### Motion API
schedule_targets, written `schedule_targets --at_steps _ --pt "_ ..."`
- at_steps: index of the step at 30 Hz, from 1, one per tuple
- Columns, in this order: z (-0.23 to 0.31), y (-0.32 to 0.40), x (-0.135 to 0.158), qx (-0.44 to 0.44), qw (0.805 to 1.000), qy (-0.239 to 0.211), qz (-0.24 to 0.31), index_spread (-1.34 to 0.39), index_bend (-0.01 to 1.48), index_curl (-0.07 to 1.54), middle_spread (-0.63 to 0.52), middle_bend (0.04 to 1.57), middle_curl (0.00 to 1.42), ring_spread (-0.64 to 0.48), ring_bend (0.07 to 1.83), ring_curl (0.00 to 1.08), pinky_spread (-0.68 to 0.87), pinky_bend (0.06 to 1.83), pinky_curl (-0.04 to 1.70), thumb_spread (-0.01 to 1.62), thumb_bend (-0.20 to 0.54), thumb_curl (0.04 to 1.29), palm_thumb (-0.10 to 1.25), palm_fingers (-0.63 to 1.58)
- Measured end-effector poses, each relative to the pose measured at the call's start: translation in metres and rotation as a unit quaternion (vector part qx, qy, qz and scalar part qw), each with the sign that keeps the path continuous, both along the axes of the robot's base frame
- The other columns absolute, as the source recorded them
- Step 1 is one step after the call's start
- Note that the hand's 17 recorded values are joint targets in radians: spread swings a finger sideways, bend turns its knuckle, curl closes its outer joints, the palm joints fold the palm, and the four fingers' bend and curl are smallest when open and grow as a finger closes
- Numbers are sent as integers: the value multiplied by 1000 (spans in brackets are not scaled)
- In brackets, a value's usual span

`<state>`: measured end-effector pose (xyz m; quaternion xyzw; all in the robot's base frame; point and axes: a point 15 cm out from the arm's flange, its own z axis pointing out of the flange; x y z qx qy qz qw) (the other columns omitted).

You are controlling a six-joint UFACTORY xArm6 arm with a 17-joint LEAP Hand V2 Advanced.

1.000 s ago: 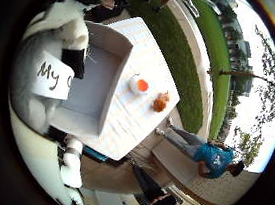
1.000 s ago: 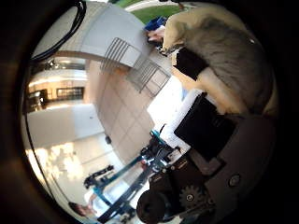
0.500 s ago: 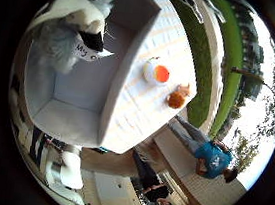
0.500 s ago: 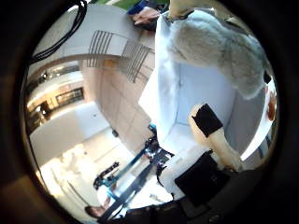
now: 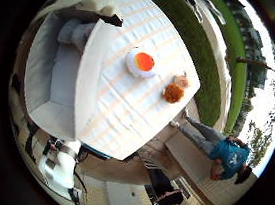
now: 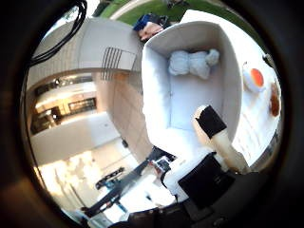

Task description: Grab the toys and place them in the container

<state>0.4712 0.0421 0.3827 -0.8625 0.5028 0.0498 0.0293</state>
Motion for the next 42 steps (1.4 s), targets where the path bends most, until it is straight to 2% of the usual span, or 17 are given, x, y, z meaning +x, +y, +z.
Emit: schedule_targets --at_steps 2,4,11,15,19,24,28,29,30,31,32,35,37,42 --pt "-3 -46 28 -15 999 -33 -32 -338 155 316 47 192 346 270 468 332 442 688 325 1152 -37 445 715 25" --pt "-28 -99 54 -62 996 -35 -45 -312 157 306 45 188 346 260 475 333 429 663 309 1149 -38 440 689 48" --pt "-104 -179 99 -112 990 -33 -75 -278 154 278 39 177 341 254 474 330 408 630 284 1166 -39 406 597 71" --pt "-150 -196 121 -112 989 -39 -90 -232 130 252 82 172 333 303 512 332 440 708 291 1177 -34 385 555 115" --pt "-195 -197 128 -112 986 -25 -118 -192 125 233 105 171 327 331 547 336 480 799 306 1177 -34 370 531 152" --pt "-226 -191 133 -113 982 -15 -151 -124 124 214 111 179 324 355 645 347 515 902 318 1176 -29 359 522 249" --pt "-238 -185 130 -114 980 -1 -165 -89 94 190 87 207 333 362 736 359 535 1015 335 1170 -30 354 516 402" --pt "-238 -185 129 -114 980 -1 -166 -85 69 177 67 227 340 349 795 379 534 1119 368 1168 -25 355 524 542" --pt "-238 -184 129 -114 980 0 -165 -128 76 162 45 385 390 307 907 410 504 1200 390 1164 7 373 582 960" --pt "-238 -184 127 -114 979 3 -166 -164 63 125 36 499 411 275 954 386 479 1192 352 1158 17 386 616 1188" --pt "-238 -183 123 -113 979 10 -168 -202 80 120 17 612 462 226 1041 418 446 1224 383 1154 23 402 656 1248" --pt "-238 -180 108 -110 977 40 -180 -287 176 123 -28 860 589 138 1221 539 381 1325 483 1122 61 451 803 1254" --pt "-238 -180 96 -110 974 62 -189 -342 227 120 -50 963 643 101 1266 576 345 1361 515 1102 75 477 877 1229" --pt "-225 -171 78 -75 970 94 -213 -492 383 111 -105 1102 753 22 1356 634 268 1431 576 1057 60 539 977 1140"
